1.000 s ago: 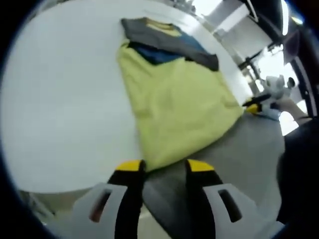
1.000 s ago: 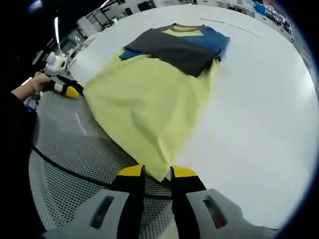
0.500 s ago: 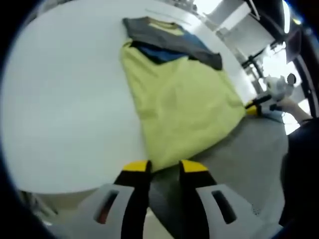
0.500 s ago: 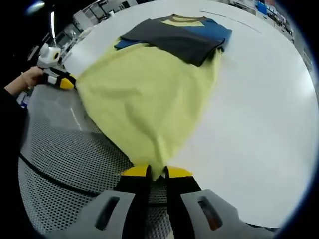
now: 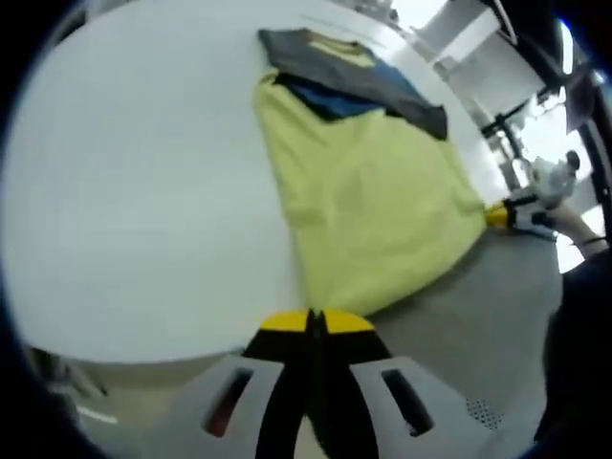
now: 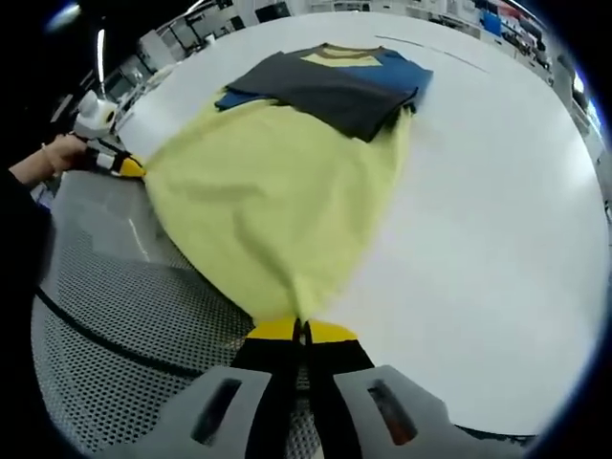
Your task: Fold the garment on the visible template until the final outline fits inside the template.
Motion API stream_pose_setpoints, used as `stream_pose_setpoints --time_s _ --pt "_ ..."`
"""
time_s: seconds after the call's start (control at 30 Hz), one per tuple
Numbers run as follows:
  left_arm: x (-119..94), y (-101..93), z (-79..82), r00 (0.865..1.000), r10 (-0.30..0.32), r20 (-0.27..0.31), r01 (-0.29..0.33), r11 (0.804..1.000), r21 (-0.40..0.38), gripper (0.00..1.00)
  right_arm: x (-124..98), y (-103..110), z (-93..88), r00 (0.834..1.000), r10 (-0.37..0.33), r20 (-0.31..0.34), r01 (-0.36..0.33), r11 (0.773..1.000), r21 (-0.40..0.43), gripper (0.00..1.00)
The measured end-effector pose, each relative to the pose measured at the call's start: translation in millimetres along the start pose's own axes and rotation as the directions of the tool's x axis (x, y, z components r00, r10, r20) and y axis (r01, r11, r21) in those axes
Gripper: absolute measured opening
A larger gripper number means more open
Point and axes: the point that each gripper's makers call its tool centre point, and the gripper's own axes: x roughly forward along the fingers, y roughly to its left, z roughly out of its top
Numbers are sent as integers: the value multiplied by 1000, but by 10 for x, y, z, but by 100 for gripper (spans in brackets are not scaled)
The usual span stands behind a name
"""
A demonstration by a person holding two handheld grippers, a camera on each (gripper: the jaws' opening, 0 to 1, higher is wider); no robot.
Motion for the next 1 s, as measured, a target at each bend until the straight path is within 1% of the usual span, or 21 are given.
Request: stream_pose_setpoints --time_s 0.07,0.2,0.27,0.33,0.4,0.47,0.57,0.63,0.77,1.0 --pt "-38 -5 61 1000 -5 27 6 1000 -20 0 -33 -6 24 1000 -2 12 3 1000 -8 2" --pt "-142 -14 191 998 -13 69 16 999 -49 0 -109 -31 103 999 -6 52 5 1000 8 2" --pt "-188 -19 247 996 -8 84 12 999 -49 0 -152 -53 141 998 -12 67 12 1000 13 2" --pt "-225 -45 290 995 -15 96 20 998 -52 0 -198 -60 204 995 -14 96 12 1000 20 2" --pt "-270 -76 315 995 -17 101 21 999 -46 0 -242 -65 249 993 -15 115 14 1000 11 2" --pt "-310 -102 333 994 -21 106 26 999 -39 0 -275 -78 269 992 -19 123 17 1000 16 2" --pt "-359 -123 348 994 -19 110 22 999 -27 0 -331 -78 320 988 -17 151 15 1000 17 2" --pt "-410 -136 356 993 -10 115 10 1000 -3 0 -394 -60 356 984 -10 175 4 999 33 2" --pt "-461 -147 358 993 -4 121 2 1000 12 0 -458 -18 363 983 -2 184 -2 1000 22 2" --pt "-542 -172 335 992 -13 126 11 1000 19 0 -600 57 373 977 21 210 -31 999 45 2"
